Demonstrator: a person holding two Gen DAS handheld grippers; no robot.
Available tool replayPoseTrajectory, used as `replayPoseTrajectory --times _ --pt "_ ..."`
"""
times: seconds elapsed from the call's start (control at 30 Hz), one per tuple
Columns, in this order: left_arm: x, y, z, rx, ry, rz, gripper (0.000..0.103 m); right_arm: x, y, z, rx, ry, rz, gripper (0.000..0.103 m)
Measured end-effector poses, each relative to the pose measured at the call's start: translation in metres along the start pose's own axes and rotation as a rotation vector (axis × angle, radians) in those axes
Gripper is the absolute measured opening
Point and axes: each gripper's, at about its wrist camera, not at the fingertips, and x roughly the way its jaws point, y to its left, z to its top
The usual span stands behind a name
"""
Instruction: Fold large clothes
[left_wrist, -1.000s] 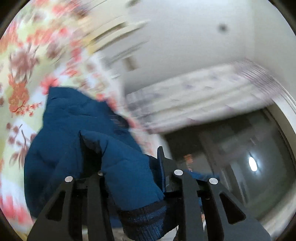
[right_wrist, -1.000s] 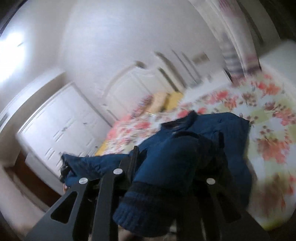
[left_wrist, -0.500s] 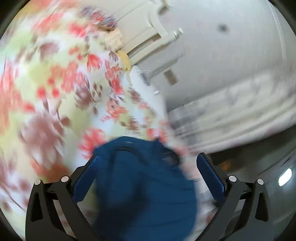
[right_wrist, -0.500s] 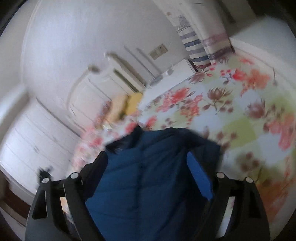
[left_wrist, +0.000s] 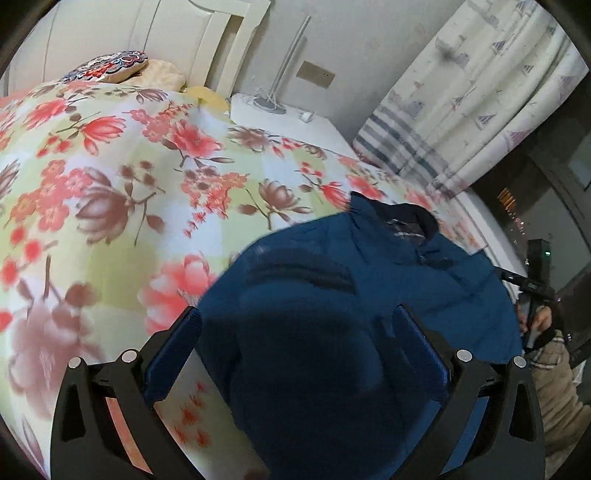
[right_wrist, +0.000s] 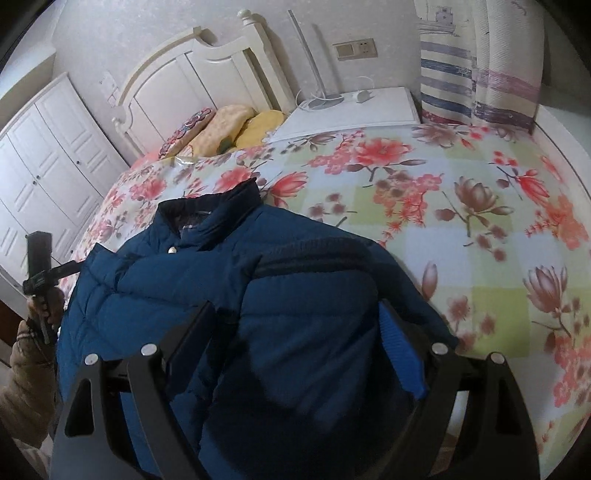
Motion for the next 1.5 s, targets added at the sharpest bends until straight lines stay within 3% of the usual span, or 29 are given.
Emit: replayPoseTrajectory --times 0.1,0.17,0.2,0.23,0.27,0.3,0.37,0.43,0.5,0.6,0.63,0.7,0.83,0.87,0.93,1.03,1.1,1.13,1.17,1.23,1.3,1.4,1.5 --pt "0.017 -0.001 0.014 -0.006 0.017 -0.055 0.099 0.002 -0.005 0.002 0.026 -0.007 0.014 0.081" --pt "0.027 -0.007 0.018 0.002 0.032 -0.064 0.091 0.004 -0.008 0.003 0.042 -0.009 0.023 0.075" --pt "0.032 -0.011 0.019 0.010 0.043 -0.068 0.077 0.004 -0.010 0.003 0.048 -0.016 0.032 0.071" --pt "0.037 -0.016 0.017 0.033 0.049 -0.027 0.053 0.002 -0.010 0.001 0.043 -0.032 0.023 0.049" --pt "0.039 -0.019 0.015 0.046 0.047 -0.007 0.041 -0.001 -0.008 -0.001 0.034 -0.049 0.033 0.030" --pt "0.032 -0.022 0.012 0.053 0.017 -0.003 0.020 -0.008 -0.003 -0.003 0.022 -0.073 0.041 0.021" --pt "0.002 -0.034 0.005 0.076 -0.093 0.004 0.017 -0.035 0.024 -0.012 -0.070 -0.153 -0.032 0.015" --pt "-0.037 -0.052 0.006 0.096 -0.200 -0.007 0.017 -0.064 0.047 -0.011 -0.121 -0.225 -0.046 0.015" --pt "-0.070 -0.075 0.025 0.140 -0.275 0.005 0.017 -0.094 0.063 0.008 -0.137 -0.298 -0.065 0.014" --pt "-0.074 -0.094 0.068 0.166 -0.313 0.097 0.017 -0.100 0.063 0.061 -0.099 -0.333 -0.108 0.015" --pt "-0.058 -0.094 0.089 0.167 -0.284 0.173 0.017 -0.086 0.054 0.079 -0.063 -0.311 -0.136 0.015" --pt "-0.015 -0.080 0.110 0.097 -0.195 0.233 0.017 -0.043 0.031 0.098 0.030 -0.217 -0.176 0.015" --pt "0.078 -0.052 0.083 0.051 -0.020 0.370 0.017 0.050 -0.001 0.070 0.105 -0.012 -0.305 0.015" --pt "0.097 -0.044 0.070 0.034 0.014 0.367 0.018 0.063 -0.007 0.059 0.116 0.004 -0.298 0.018" --pt "0.102 -0.033 0.059 0.003 -0.002 0.364 0.018 0.060 -0.017 0.050 0.160 -0.037 -0.260 0.019" --pt "0.099 -0.037 0.062 0.026 -0.007 0.412 0.028 0.060 -0.023 0.050 0.178 -0.037 -0.265 0.028" --pt "0.099 -0.036 0.064 0.019 -0.005 0.428 0.035 0.057 -0.026 0.050 0.191 -0.044 -0.270 0.042" --pt "0.093 -0.038 0.066 0.013 -0.028 0.455 0.049 0.047 -0.024 0.050 0.201 -0.066 -0.282 0.058" --pt "0.077 -0.043 0.067 -0.004 -0.085 0.510 0.057 0.032 -0.015 0.051 0.198 -0.114 -0.272 0.062" --pt "0.041 -0.058 0.068 -0.014 -0.243 0.553 0.091 0.006 0.010 0.056 0.149 -0.203 -0.285 0.062" --pt "0.014 -0.092 0.075 0.036 -0.367 0.523 0.094 -0.007 0.051 0.070 0.036 -0.247 -0.292 0.063" --pt "0.027 -0.145 0.092 0.148 -0.309 0.518 0.096 0.015 0.118 0.087 -0.163 -0.221 -0.300 0.063" --pt "0.072 -0.173 0.098 0.205 -0.211 0.554 0.096 0.061 0.161 0.092 -0.298 -0.130 -0.335 0.061"
